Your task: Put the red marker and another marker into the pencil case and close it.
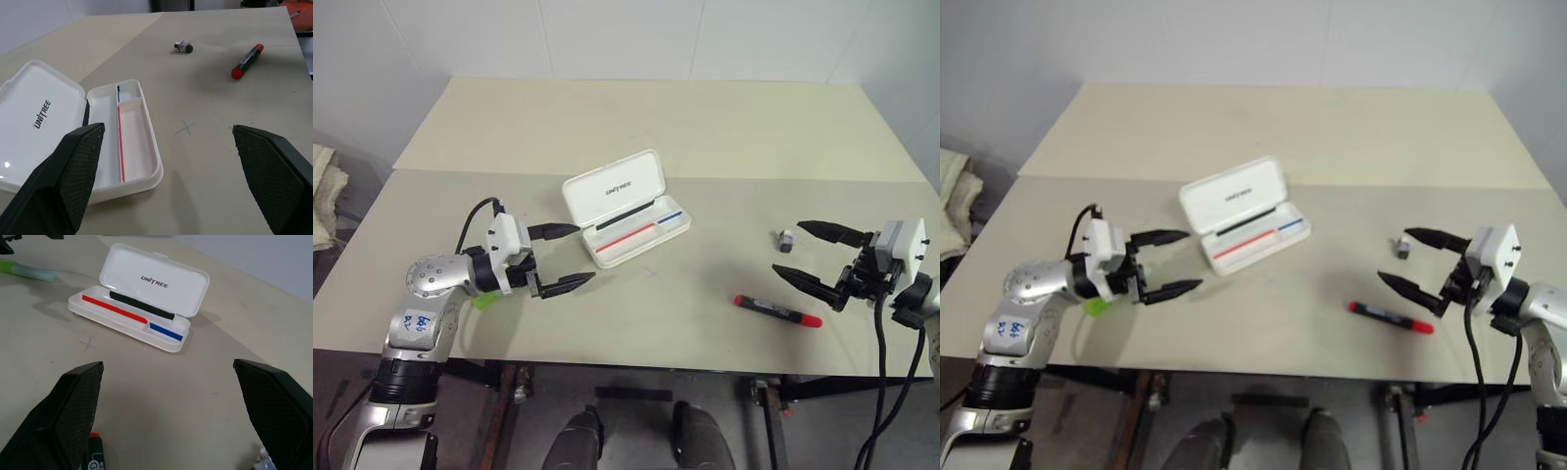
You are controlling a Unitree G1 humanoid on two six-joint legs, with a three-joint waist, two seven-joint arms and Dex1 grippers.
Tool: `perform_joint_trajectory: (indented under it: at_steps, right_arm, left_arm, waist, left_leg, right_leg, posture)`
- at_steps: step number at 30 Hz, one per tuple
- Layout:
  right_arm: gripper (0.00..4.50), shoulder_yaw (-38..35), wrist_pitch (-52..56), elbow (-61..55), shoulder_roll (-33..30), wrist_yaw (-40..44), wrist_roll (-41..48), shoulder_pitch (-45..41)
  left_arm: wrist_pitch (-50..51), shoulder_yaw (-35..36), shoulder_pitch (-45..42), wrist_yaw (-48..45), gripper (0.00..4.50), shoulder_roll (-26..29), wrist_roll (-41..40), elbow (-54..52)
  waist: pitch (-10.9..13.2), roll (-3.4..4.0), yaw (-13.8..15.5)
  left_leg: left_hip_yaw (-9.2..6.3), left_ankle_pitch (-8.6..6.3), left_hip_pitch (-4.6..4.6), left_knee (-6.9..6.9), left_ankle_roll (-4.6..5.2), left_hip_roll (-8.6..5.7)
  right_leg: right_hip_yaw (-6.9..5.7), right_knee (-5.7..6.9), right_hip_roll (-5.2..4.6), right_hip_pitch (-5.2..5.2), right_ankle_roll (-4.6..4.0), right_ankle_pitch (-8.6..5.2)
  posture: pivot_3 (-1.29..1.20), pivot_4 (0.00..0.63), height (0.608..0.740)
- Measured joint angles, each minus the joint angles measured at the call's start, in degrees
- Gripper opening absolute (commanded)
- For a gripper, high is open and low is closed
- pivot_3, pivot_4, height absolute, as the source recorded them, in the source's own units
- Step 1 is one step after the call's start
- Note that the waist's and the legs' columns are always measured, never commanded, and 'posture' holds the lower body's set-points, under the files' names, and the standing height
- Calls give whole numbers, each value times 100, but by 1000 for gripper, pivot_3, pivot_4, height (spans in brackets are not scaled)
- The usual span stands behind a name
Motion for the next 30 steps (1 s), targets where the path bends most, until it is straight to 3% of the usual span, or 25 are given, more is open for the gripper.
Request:
perform_joint_trajectory:
  at_steps: [10, 13, 19, 30]
  right_arm:
    - [4500, 571, 181, -203, 208, -94, -7, -487]
    - [4500, 651, 179, -219, 299, -108, -15, -718]
    - [4500, 1074, 165, -279, 566, -120, -128, -875]
    - [4500, 1337, 319, -1023, 747, -239, -117, -769]
  left_arm:
    - [-131, -22, -12, 177, 4477, 0, 170, 53]
    - [-106, -61, -40, 226, 3874, 0, 263, 64]
    - [-68, -98, -42, 217, 1868, 0, 364, 115]
    - [226, -768, -773, 215, 1868, -153, 888, 973]
  waist:
    - [0, 1, 22]
    - [0, 1, 16]
    - [0, 1, 9]
    - [0, 1, 30]
  left_leg:
    - [6, -1, -1, 4, -5, 12]
    - [6, 0, -1, 2, -8, 15]
    - [8, 3, -4, 1, -19, 17]
    - [9, 3, -8, 3, -19, 16]
  right_leg:
    - [4, -6, 11, -1, -9, 6]
    - [4, -5, 14, -3, -9, 6]
    - [6, 9, 17, -6, -9, 6]
    - [7, 12, 18, -10, -8, 6]
  posture:
    - [0, 150, 740]
    - [0, 150, 740]
    - [0, 150, 740]
    - [0, 150, 740]
